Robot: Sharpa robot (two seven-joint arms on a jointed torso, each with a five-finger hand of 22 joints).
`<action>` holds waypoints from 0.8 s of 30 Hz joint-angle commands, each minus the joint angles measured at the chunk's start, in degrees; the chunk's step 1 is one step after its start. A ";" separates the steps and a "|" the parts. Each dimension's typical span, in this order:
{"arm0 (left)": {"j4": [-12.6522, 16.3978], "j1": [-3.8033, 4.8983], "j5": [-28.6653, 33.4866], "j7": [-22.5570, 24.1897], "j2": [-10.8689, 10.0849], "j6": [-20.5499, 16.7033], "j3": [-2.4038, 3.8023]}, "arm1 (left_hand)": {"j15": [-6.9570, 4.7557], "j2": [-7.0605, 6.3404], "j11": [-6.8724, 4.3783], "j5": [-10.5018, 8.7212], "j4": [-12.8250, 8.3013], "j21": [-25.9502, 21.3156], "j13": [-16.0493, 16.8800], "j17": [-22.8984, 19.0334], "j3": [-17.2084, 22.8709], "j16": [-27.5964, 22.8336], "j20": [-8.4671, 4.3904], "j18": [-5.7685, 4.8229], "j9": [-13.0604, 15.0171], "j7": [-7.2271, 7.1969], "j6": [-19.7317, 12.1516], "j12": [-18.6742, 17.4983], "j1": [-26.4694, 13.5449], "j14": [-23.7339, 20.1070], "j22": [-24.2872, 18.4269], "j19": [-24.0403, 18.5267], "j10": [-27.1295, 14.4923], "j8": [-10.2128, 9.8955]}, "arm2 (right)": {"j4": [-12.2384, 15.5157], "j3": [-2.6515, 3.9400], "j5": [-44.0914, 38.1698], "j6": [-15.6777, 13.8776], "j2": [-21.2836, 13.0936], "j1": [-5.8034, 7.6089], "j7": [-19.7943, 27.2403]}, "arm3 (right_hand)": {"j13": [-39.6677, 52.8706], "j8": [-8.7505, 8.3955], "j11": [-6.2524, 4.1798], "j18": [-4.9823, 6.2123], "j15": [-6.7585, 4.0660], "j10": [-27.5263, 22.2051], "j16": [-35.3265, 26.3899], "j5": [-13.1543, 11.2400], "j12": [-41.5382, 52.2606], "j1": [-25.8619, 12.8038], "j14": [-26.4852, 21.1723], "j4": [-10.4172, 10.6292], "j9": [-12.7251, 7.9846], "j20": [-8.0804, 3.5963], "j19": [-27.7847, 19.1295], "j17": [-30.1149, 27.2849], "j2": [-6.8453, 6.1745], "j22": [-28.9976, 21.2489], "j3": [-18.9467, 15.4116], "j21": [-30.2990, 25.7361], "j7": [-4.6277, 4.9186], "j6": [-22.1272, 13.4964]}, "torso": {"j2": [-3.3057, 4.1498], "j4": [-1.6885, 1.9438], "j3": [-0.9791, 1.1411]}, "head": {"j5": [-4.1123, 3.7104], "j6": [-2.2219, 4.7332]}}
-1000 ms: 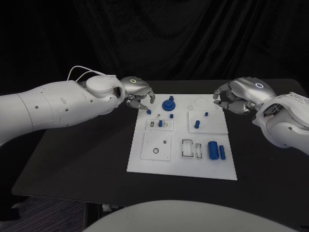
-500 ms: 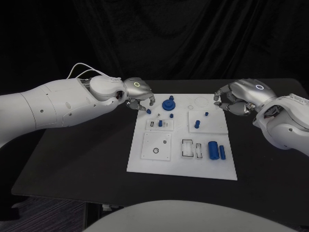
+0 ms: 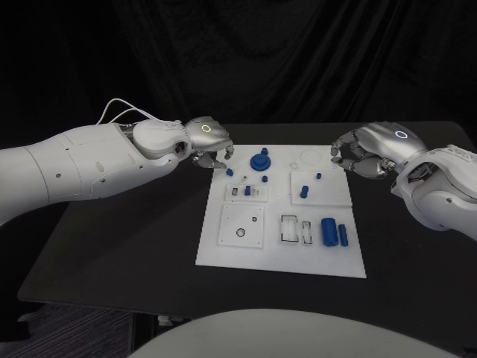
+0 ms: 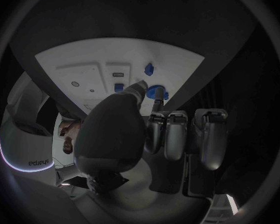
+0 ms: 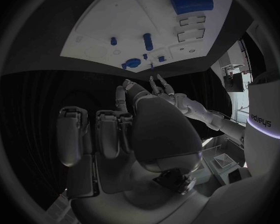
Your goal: Assemble the parts on the task board
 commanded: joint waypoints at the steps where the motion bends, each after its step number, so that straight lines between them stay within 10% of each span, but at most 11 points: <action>1: 1.17 -0.11 7.68 -9.96 -0.41 -1.64 0.05 | -0.16 1.87 -0.02 -1.28 0.00 0.46 15.04 15.09 -0.28 0.15 -0.28 -0.47 1.54 -0.13 2.39 0.20 -5.18 6.05 14.70 5.23 6.18 2.18 | -0.02 0.04 -0.35 0.24 -0.10 -0.17 -0.89 | 15.09 0.20 0.16 0.91 0.18 6.07 -0.19 0.33 0.16 -0.06 4.62 0.18 0.08 0.27 3.70 8.61 0.03 13.29 0.25 -0.28 -0.01 0.53 | -0.08 0.03 -0.04 | 0.01 -0.01; 4: 2.04 -0.12 20.79 -16.02 -0.75 2.40 0.05 | -0.63 4.75 -0.36 2.51 0.20 0.66 15.04 15.09 -2.25 0.15 -0.54 -0.52 7.08 -0.54 6.97 0.20 -13.11 6.05 14.77 5.39 6.18 7.79 | -0.09 0.04 -0.35 0.35 -0.04 -0.19 -0.94 | 15.09 0.20 0.16 0.90 0.18 6.07 -0.21 0.41 0.16 -0.08 4.61 0.21 0.09 0.27 3.71 8.57 0.10 13.30 0.29 -0.25 -0.03 0.57 | -0.11 0.02 -0.02 | 0.00 -0.01; 9: 3.35 -0.12 41.27 -27.53 -1.10 8.28 0.05 | -2.34 6.23 -2.12 3.57 0.03 -0.29 15.04 15.09 -5.03 0.15 -2.26 -0.24 13.82 -2.02 7.98 0.20 -17.75 6.05 14.39 4.79 6.18 11.91 | -0.14 0.04 -0.35 0.50 -0.04 -0.21 -0.98 | 15.09 0.22 0.13 0.90 0.17 6.07 -0.21 0.71 0.16 -0.08 4.62 0.27 0.14 0.27 3.71 8.58 0.32 13.30 0.44 -0.25 -0.09 0.67 | -0.13 0.05 -0.01 | -0.22 -0.01; 24: 1.28 -0.06 57.82 -41.02 1.66 17.81 0.06 | -2.97 10.14 -2.38 3.54 0.03 -1.08 15.04 15.09 -7.49 0.15 -3.09 -0.06 13.47 -1.98 8.59 0.20 -21.45 6.05 14.10 4.53 6.18 7.90 | -0.19 0.05 -0.35 0.44 0.08 -0.21 -1.07 | 15.09 0.43 0.03 0.89 0.10 6.07 -0.21 1.69 0.16 0.07 4.62 0.19 0.36 0.23 3.73 8.57 0.57 13.31 0.78 -0.23 -0.29 1.27 | -0.12 0.07 -0.02 | -0.52 -0.01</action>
